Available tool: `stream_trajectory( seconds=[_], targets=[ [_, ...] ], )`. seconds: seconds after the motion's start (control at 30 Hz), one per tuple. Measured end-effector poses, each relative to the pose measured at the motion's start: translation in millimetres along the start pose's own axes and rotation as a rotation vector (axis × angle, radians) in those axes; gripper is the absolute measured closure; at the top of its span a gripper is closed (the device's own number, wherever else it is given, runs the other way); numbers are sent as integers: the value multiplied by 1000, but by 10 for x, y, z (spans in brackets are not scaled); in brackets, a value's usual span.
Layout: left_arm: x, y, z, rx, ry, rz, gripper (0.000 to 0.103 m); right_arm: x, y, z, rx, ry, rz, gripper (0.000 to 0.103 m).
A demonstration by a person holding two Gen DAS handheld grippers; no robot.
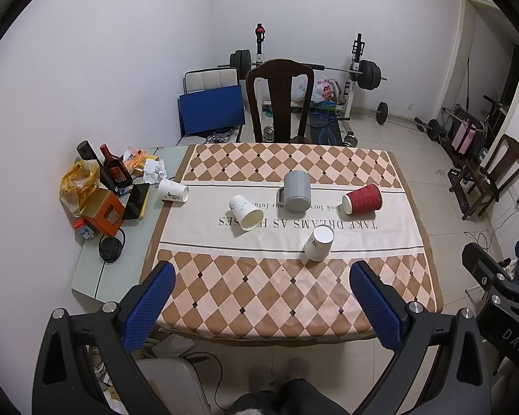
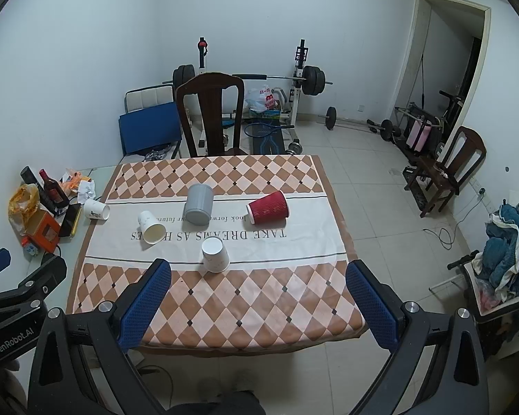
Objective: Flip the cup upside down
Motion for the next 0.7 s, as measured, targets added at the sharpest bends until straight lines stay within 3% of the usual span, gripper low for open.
stream_trajectory(
  seconds=[0.7],
  targets=[
    [6,6,-8,-1,-12,9,0,-21,4,-1,-1,3,-5,1]
  ],
)
Point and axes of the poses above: each gripper's, at about its wrist camera, not at the fingertips, and z roughly against the way its jaws point, x to its left, y to its underside, the point moved 2 cm from there along -z, roughly the way its jaws point, and after that the axes turned 5 degrees about -x, right-handed, at the moved point
